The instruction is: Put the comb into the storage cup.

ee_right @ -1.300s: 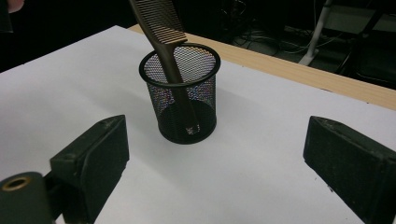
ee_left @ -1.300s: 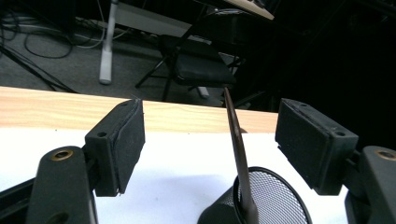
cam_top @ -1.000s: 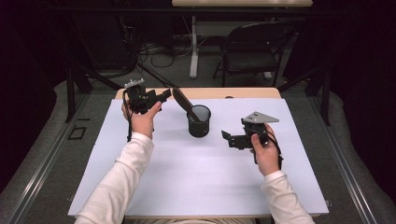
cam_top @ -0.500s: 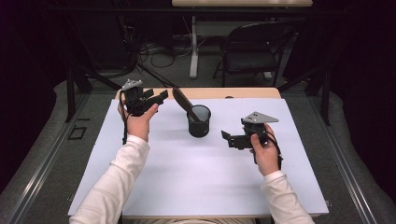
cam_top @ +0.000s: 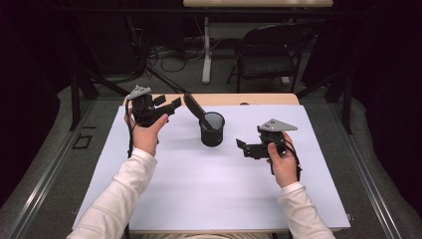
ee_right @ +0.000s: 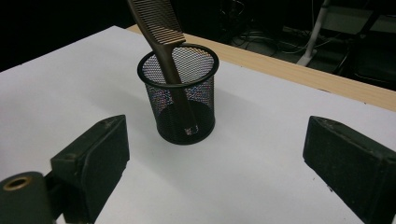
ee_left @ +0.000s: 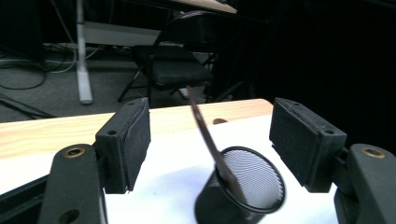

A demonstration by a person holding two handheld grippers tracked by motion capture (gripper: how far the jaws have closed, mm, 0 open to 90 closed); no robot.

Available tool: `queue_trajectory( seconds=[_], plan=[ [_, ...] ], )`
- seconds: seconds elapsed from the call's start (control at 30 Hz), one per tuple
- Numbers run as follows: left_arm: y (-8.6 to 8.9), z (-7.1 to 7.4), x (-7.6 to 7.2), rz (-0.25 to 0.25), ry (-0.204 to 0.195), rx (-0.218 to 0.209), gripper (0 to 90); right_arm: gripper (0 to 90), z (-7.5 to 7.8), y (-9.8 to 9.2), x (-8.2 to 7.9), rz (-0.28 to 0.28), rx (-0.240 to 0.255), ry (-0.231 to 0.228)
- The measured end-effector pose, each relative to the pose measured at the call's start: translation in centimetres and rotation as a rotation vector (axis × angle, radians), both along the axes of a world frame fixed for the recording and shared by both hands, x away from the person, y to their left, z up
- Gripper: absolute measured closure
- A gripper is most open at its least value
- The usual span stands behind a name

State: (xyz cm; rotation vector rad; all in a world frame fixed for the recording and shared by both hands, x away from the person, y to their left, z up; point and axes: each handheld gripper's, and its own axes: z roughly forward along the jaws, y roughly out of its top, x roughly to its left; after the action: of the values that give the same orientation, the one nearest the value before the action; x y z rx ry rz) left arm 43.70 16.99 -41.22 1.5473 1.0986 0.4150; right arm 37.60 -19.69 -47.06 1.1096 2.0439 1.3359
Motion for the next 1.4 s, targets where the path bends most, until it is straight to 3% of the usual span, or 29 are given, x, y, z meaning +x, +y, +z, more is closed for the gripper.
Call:
queue_trajectory(
  seconds=[0.53,0.67,1.0,1.13,1.4],
  plan=[
    [0.2,0.9,-2.2,-0.082,0.007,0.035,16.0,7.0,0.1,-0.1,0.0,-0.003,0.004,0.001],
    [0.1,1.1,-3.0,-0.124,-0.028,0.038,16.0,7.0,0.2,-0.1,-0.1,-0.002,0.008,0.001],
    [-0.3,1.1,-4.6,-0.255,-0.081,0.105,16.0,7.0,0.2,-0.1,-0.1,0.001,0.008,-0.001],
    [-0.4,1.0,-5.4,-0.29,-0.093,0.133,16.0,7.0,0.2,-0.1,-0.1,0.001,0.011,-0.001],
    [-0.3,0.2,-6.5,-0.336,-0.109,0.139,16.0,7.0,0.2,0.1,-0.1,0.006,0.004,0.001]
  ],
)
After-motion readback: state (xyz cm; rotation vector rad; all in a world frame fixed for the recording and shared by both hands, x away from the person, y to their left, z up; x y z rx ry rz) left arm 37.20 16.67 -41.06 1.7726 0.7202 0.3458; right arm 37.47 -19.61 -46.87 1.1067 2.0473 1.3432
